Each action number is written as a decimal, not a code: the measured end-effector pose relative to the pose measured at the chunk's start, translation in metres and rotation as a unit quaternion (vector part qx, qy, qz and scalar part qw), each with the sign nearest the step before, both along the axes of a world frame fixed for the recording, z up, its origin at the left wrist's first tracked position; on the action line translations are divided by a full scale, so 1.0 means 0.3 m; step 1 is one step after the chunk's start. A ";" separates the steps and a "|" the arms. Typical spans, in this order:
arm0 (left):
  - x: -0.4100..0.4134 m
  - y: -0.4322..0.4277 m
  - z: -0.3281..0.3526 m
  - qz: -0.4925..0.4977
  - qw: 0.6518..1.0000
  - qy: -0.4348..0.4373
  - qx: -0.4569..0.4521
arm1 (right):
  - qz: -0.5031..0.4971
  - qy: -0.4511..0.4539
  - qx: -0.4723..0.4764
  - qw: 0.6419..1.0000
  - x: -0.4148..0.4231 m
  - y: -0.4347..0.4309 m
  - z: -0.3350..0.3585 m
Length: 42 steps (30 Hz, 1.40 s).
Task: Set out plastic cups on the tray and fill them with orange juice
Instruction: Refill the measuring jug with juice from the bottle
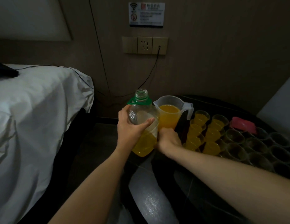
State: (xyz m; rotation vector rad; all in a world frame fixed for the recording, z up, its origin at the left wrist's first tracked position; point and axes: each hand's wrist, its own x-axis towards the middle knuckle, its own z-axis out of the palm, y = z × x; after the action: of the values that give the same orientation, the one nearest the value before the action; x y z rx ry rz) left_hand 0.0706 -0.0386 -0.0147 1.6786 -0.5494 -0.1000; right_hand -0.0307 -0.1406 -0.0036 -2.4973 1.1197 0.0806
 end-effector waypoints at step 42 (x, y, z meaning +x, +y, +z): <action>-0.009 0.015 0.031 -0.014 1.000 -0.001 0.024 | 0.418 -0.051 -0.050 0.906 0.186 -0.134 0.612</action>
State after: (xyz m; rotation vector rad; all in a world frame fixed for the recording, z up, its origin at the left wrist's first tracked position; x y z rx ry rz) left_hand 0.0679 -0.0340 -0.0054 1.7175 -0.5773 -0.1329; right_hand 0.0252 -0.1808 0.1799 -2.8468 -0.0569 0.1286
